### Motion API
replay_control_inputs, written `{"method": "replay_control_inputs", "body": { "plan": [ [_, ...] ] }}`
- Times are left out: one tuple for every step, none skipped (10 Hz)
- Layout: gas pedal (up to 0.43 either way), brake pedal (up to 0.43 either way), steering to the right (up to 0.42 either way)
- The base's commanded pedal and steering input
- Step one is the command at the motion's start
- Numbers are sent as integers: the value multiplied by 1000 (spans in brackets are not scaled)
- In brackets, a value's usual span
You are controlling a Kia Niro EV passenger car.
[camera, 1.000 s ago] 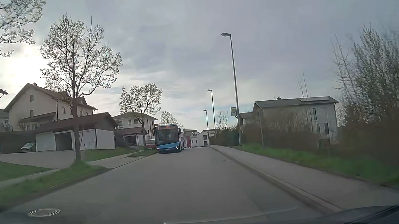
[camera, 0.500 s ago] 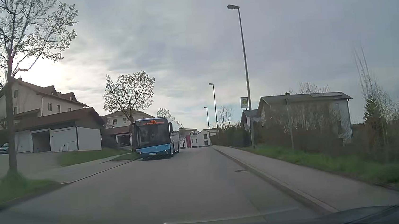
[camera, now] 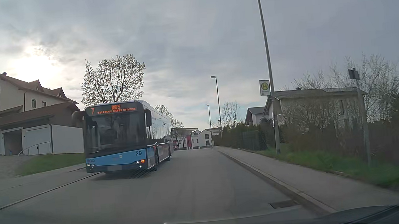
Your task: Follow the waypoints while adhering to traffic rules and regulations
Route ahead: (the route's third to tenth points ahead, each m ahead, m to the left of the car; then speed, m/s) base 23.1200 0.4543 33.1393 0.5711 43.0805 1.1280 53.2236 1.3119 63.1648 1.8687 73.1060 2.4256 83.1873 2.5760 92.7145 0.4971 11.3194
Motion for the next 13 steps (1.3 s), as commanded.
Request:
{"method": "replay_control_inputs", "body": {
  "plan": [
    [130,0,-5],
    [130,0,-6],
    [130,0,-6],
    [130,0,-6],
    [130,0,-6],
    [118,0,-6],
    [118,0,-6],
    [118,0,-6],
    [118,0,-6],
    [118,0,-6],
    [118,0,-6],
    [118,0,-6],
    [118,0,-6]
  ]
}}
